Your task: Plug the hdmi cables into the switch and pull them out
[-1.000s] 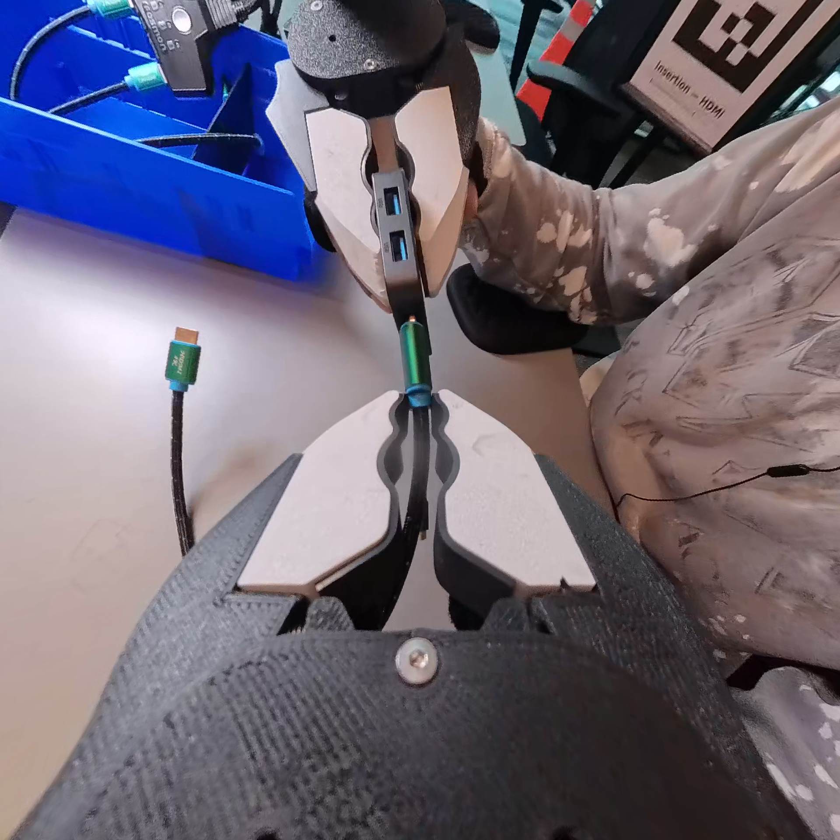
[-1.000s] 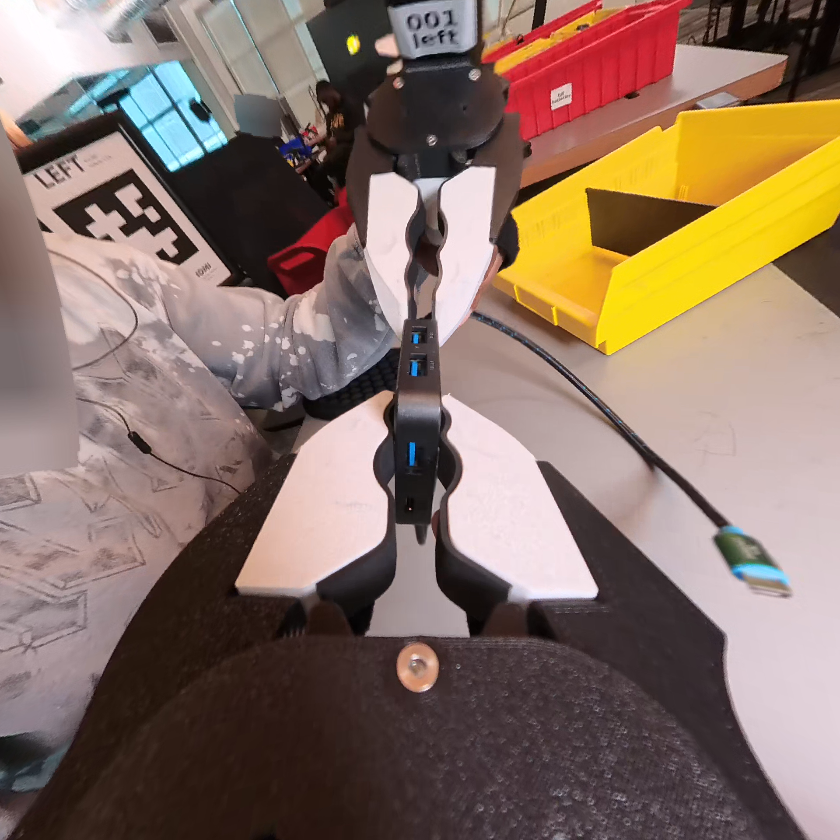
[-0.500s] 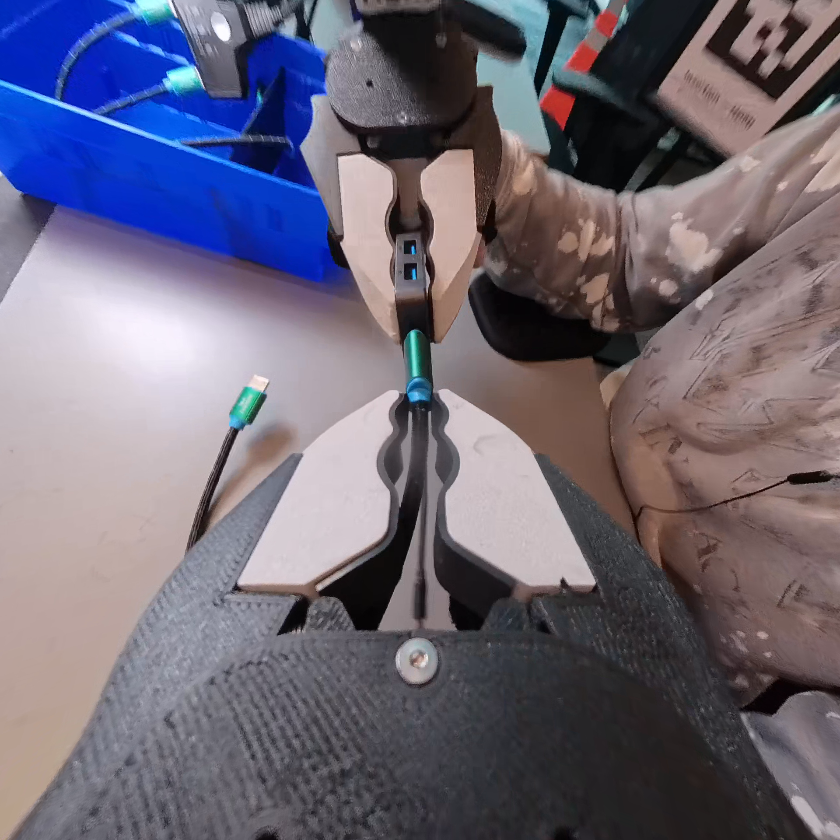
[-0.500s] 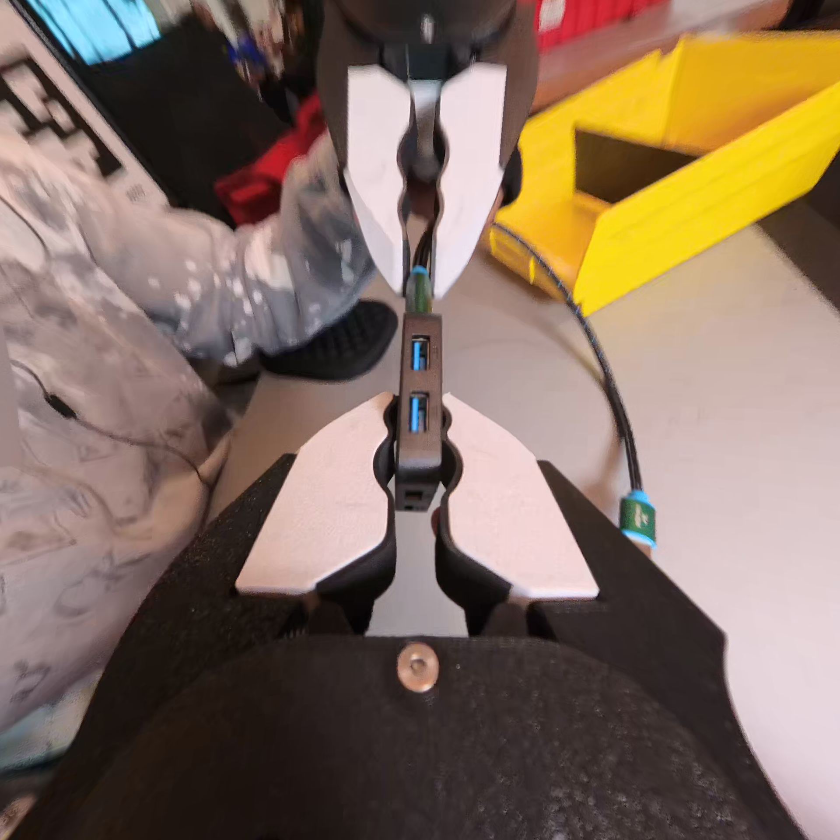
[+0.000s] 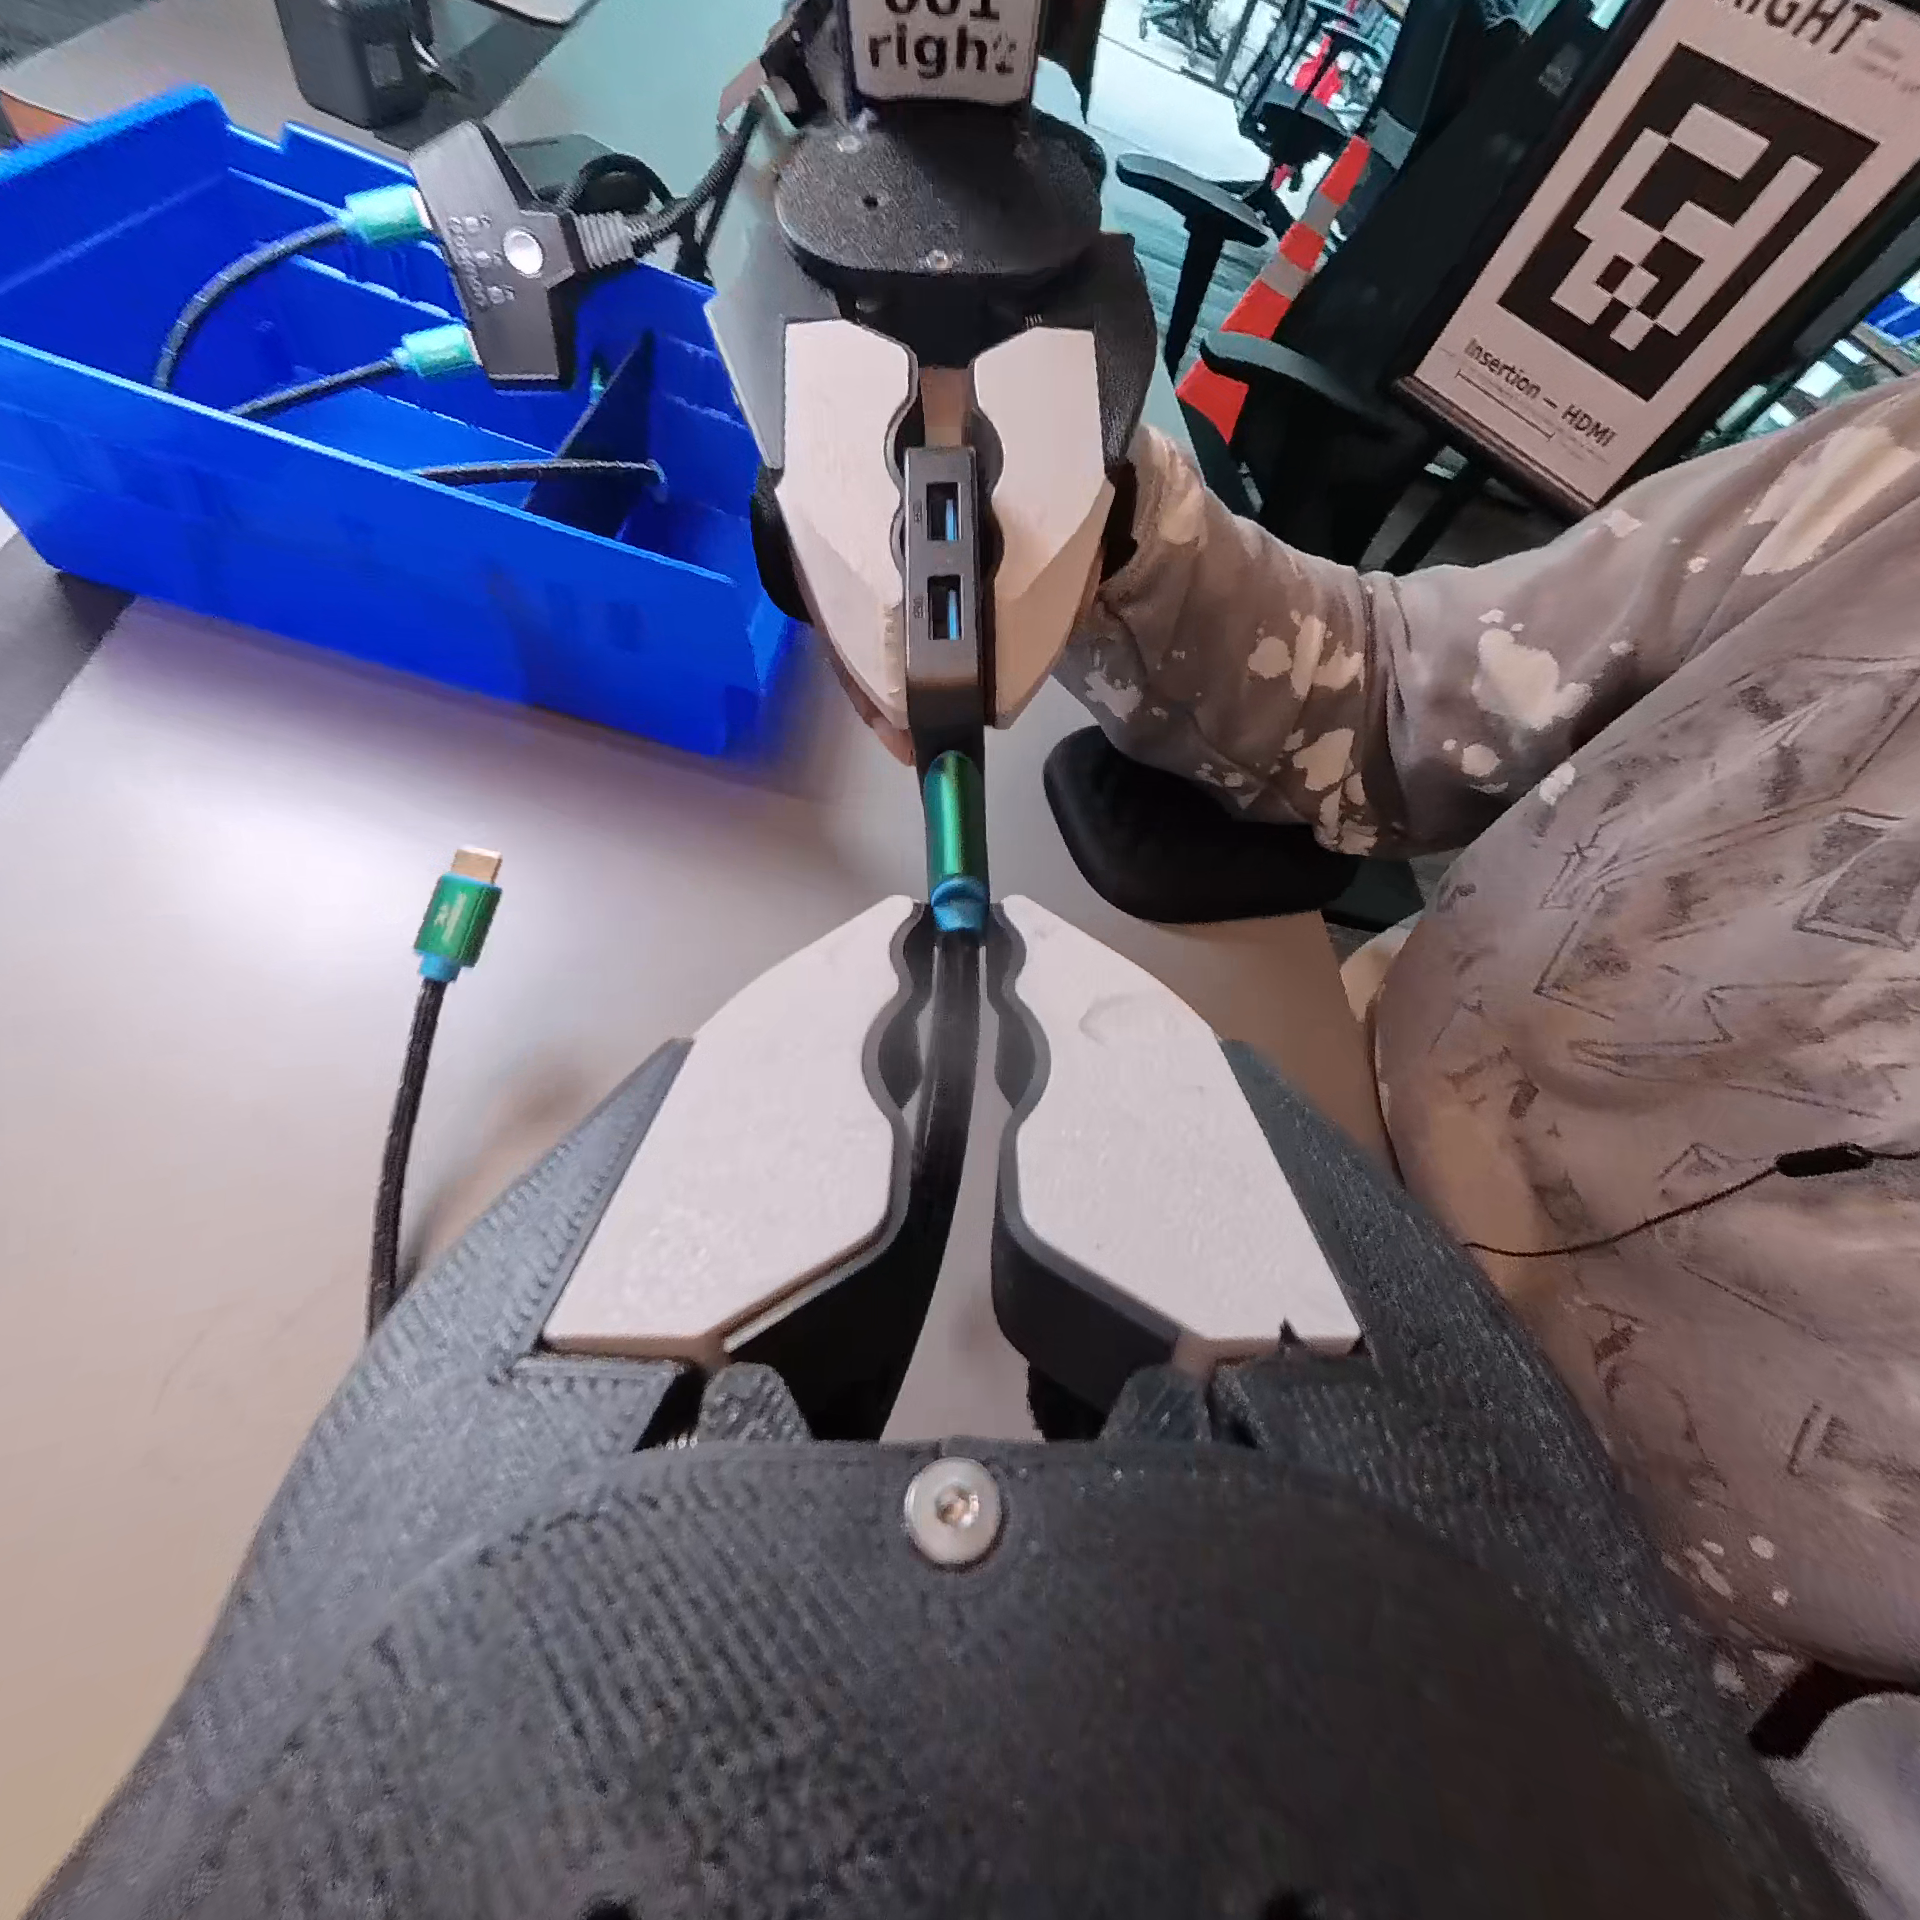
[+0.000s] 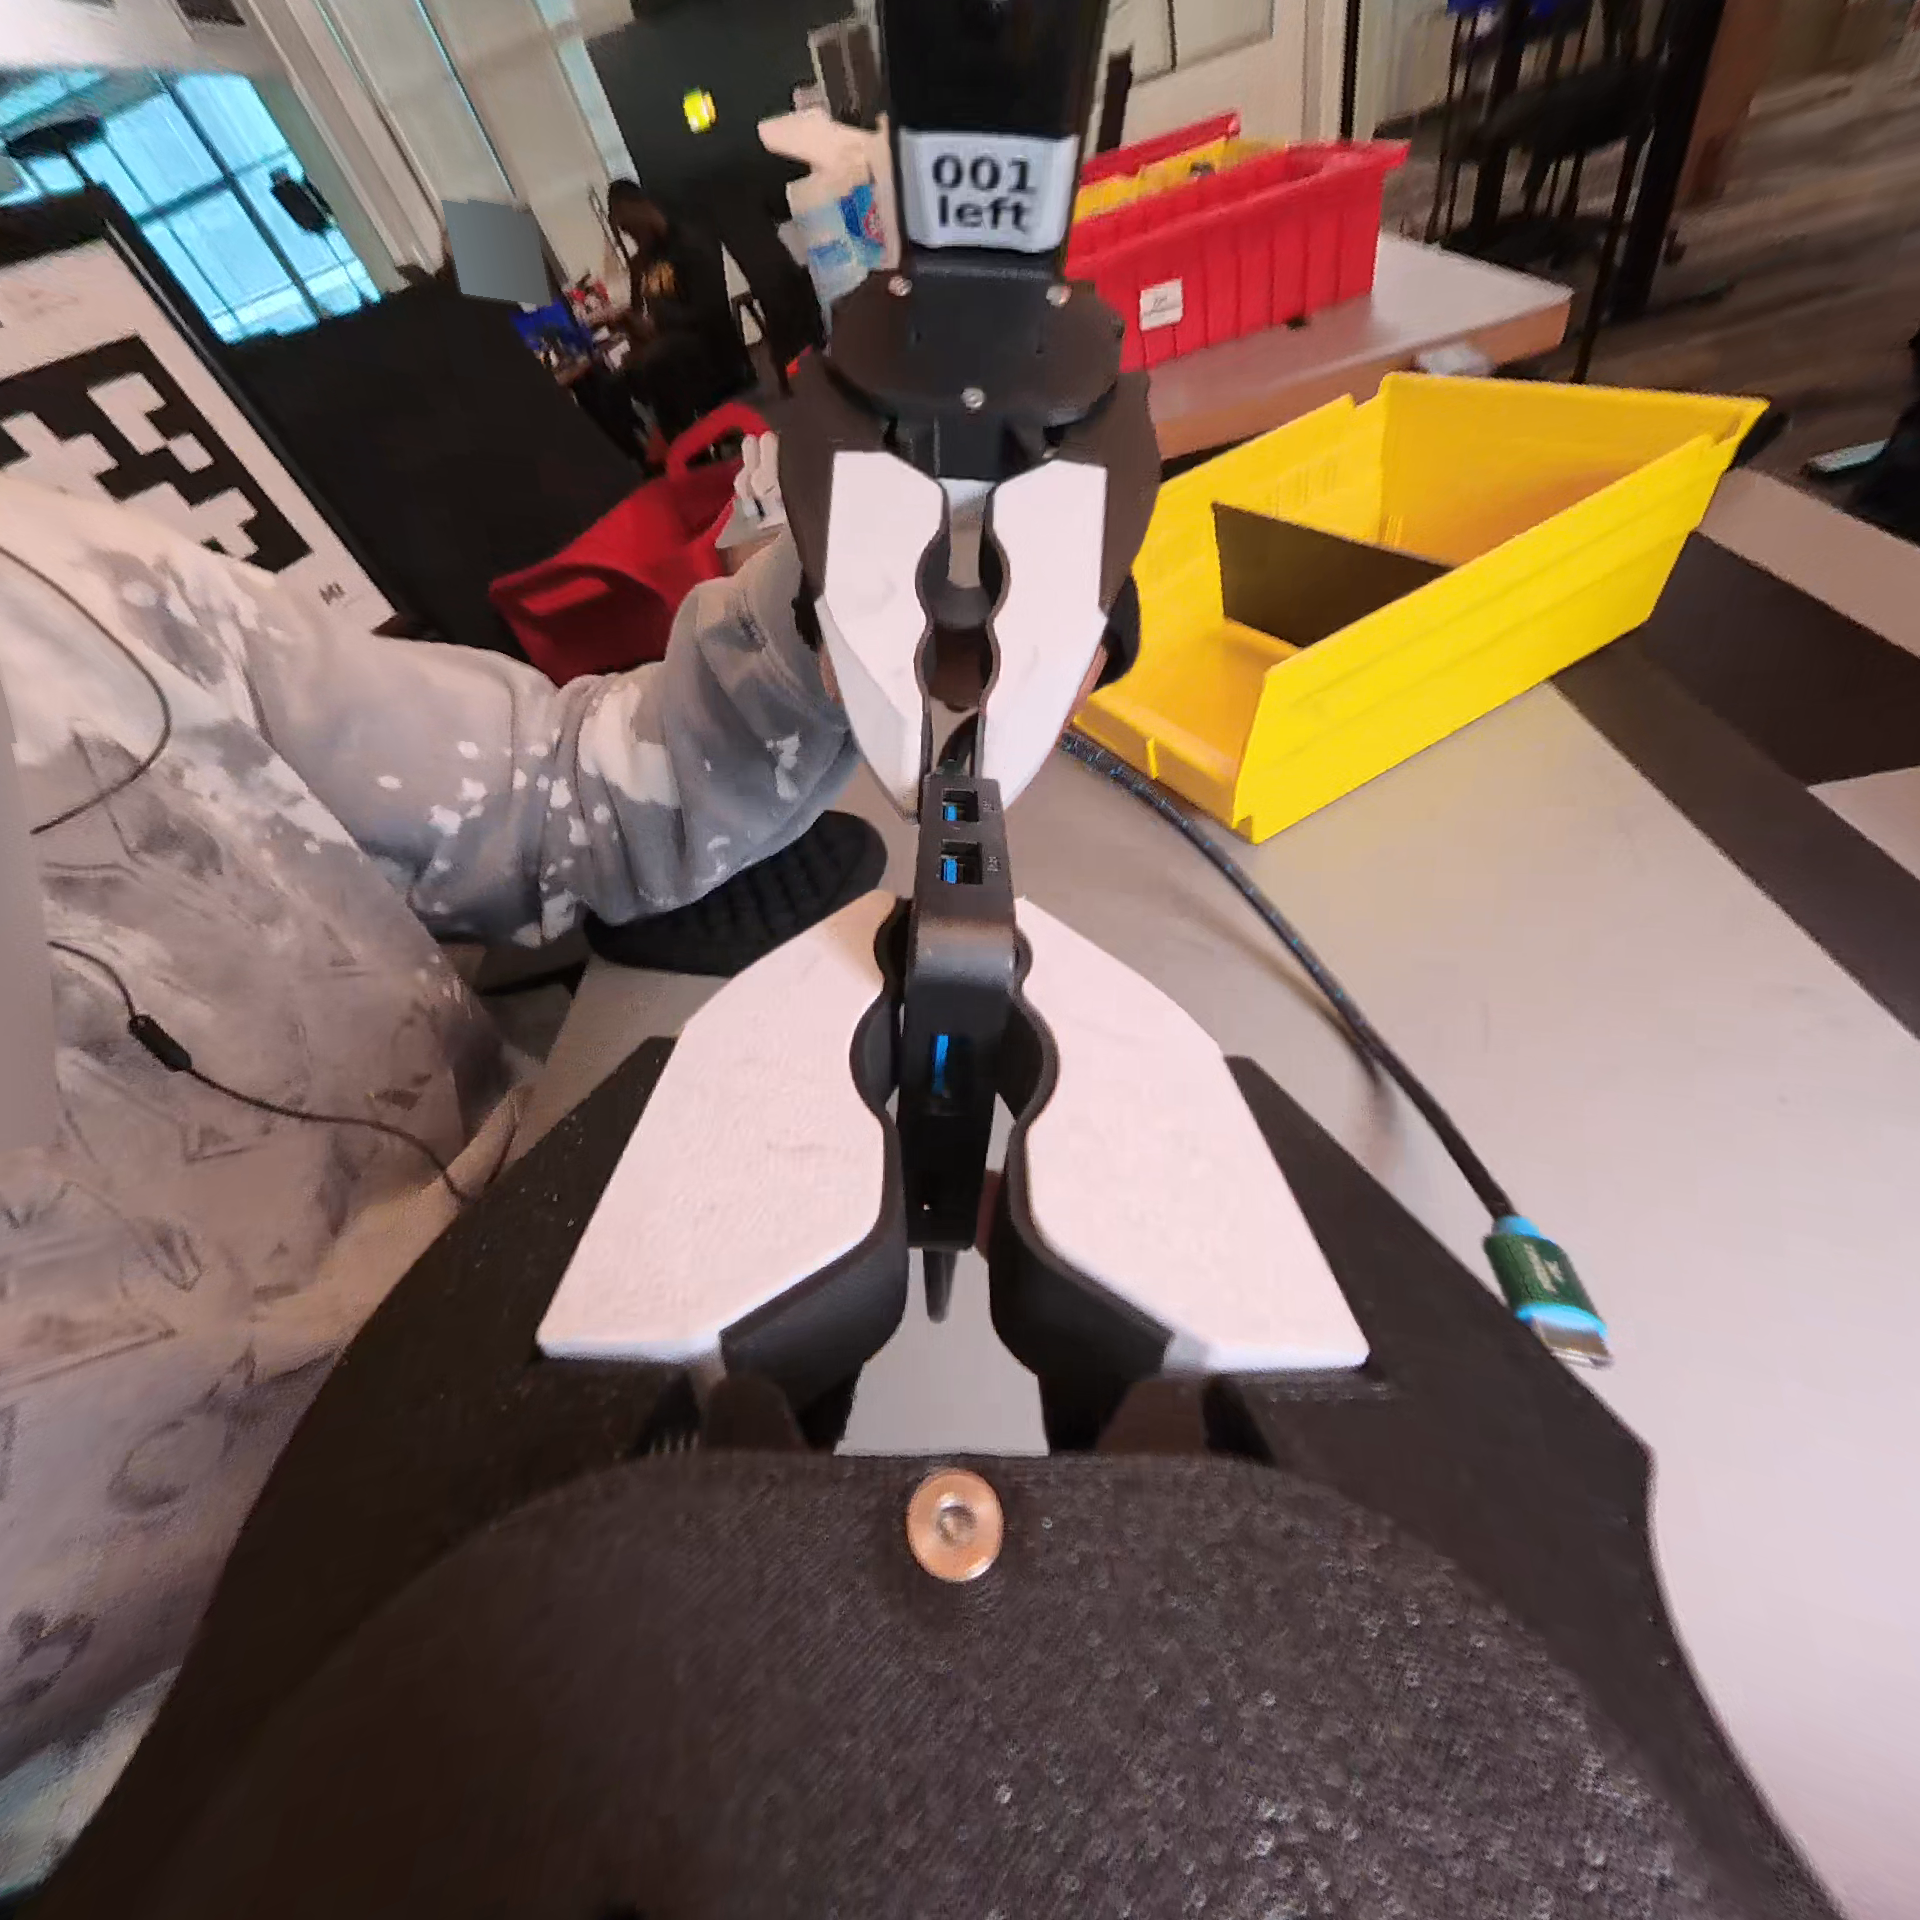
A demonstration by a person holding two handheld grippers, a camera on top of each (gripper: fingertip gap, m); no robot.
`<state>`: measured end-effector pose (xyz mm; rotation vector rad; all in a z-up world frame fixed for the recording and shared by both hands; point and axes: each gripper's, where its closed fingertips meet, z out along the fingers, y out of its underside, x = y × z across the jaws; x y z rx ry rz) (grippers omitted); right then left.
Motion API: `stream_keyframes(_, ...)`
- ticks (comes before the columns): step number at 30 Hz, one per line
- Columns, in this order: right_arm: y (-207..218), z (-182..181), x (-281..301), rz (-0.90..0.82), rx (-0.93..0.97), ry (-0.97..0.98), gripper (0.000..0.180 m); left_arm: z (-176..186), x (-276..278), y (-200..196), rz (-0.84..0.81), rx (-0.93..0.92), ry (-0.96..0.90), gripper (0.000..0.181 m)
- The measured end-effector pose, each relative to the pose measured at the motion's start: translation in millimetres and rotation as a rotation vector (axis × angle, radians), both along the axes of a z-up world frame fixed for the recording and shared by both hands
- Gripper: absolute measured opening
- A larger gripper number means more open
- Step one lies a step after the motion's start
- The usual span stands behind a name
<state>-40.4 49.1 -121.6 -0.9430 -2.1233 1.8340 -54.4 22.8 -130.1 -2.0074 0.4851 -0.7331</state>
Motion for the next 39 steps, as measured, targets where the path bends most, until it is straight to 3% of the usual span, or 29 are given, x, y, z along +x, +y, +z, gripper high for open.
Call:
stream_keyframes(4, 8.3, -10.6, 0.6, -0.022, 0.052, -0.045, 0.013, -19.1, 2.7, 9.5, 0.006, -0.056, 0.024, 0.009)
stream_keyframes(6, 12.5, -2.4, 0.3, -0.024, -0.024, -0.026, 0.013, -4.5, 3.6, 14.0, 0.009, 0.007, -0.075, 0.009)
stream_keyframes(12, 14.7, 1.4, -11.8, -0.074, -0.085, 0.011, 0.013, 0.5, -9.7, 17.3, 0.076, 0.055, -0.065, 0.010)
stream_keyframes(19, 22.7, 56.2, -20.5, -0.221, -0.333, 0.184, 0.014, 21.5, -1.9, 28.5, 0.148, 0.164, -0.137, 0.010)
stream_keyframes(25, 13.3, 84.1, -8.5, -0.246, -0.329, 0.264, 0.014, 58.3, 2.5, 17.4, 0.148, 0.298, -0.221, 0.010)
stream_keyframes(31, -1.0, 93.8, 9.4, -0.234, -0.039, 0.314, 0.025, 74.9, 8.1, -6.2, 0.117, 0.327, -0.116, 0.010)
stream_keyframes(36, -10.5, 93.4, 16.7, -0.111, 0.383, 0.168, 0.035, 79.5, 10.3, -22.9, 0.081, 0.342, -0.015, 0.010)
stream_keyframes(39, -18.0, 90.6, 16.0, -0.041, 0.528, 0.026, 0.037, 82.3, 14.2, -24.8, 0.069, 0.353, 0.001, 0.010)
